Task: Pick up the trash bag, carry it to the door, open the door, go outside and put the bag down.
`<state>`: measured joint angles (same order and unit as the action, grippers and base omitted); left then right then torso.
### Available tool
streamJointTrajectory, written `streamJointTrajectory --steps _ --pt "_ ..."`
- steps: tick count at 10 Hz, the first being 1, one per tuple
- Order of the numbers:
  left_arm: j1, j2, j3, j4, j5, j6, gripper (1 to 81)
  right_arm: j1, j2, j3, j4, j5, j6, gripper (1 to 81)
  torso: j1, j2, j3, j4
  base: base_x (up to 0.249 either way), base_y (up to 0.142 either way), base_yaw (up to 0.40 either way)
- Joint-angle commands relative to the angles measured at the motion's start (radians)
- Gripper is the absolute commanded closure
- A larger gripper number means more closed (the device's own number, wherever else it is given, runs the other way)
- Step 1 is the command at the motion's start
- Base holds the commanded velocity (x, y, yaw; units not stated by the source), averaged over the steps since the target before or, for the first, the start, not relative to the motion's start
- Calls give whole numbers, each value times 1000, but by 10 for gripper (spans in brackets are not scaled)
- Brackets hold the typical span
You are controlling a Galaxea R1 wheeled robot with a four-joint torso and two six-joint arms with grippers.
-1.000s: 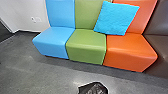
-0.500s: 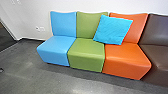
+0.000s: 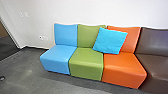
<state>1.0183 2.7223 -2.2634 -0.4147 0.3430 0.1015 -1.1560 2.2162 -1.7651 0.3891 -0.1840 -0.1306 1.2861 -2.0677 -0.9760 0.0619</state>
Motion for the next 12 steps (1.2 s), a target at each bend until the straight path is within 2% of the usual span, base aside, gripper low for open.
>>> streamJointTrajectory --steps 1,3,4,6,8,9,10,11,12 --pt "-37 -25 -19 -3 70 30 811 44 -8 -34 13 -69 -6 10 -60 94 86 0 0 0 0" --pt "12 -15 -36 -1 37 84 811 21 18 -68 11 -71 -6 10 -108 166 142 0 0 0 0" --pt "36 -15 -36 -3 30 102 811 5 30 -85 5 -71 -7 10 -133 204 95 0 0 0 0" --pt "87 -9 -57 -1 -16 130 811 -32 67 -121 -7 -71 -12 10 -169 258 120 0 0 0 0" --pt "141 25 -120 -1 -24 165 811 -78 115 -155 -30 -69 -26 10 -209 320 128 0 0 0 0" --pt "182 66 -175 -1 -57 206 811 -110 150 -179 -47 -55 -50 10 -232 356 128 0 0 0 0" --pt "213 97 -224 -3 -71 234 811 -129 176 -206 -50 -52 -61 10 -257 395 128 0 0 0 0" --pt "239 123 -264 2 -87 239 811 -141 199 -220 -50 -52 -70 10 -343 528 128 0 0 0 0" --pt "256 133 -268 20 -91 239 811 -153 208 -221 -52 -51 -70 10 -301 463 129 0 0 0 0"
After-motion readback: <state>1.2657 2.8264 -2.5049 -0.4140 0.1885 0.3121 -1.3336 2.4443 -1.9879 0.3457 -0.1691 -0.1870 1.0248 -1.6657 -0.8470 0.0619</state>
